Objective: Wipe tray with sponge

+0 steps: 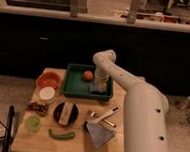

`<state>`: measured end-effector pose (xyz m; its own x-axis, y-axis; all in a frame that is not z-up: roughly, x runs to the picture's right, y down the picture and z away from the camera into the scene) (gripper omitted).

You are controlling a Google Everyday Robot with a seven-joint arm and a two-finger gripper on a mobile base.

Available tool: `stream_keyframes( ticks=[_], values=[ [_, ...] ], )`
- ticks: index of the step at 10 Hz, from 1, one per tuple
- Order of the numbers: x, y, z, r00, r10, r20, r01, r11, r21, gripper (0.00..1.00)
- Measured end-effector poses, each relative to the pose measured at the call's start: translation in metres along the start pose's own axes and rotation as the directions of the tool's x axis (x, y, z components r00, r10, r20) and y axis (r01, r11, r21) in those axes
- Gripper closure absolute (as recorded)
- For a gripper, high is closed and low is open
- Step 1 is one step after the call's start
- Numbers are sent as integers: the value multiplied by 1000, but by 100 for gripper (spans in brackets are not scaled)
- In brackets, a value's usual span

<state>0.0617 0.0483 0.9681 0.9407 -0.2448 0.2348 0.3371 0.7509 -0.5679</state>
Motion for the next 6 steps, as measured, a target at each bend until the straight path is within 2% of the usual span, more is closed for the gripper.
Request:
stream_keyframes(
  ticks=[2,4,6],
  values=[
    [-9,-9,-3,1000,3,3,-3,1000,21,94],
    [-19,-12,-11,999,-8,31,7,1000,31,94],
    [-18,-6,-33,998,-27,53,25,999,42,94]
  ],
)
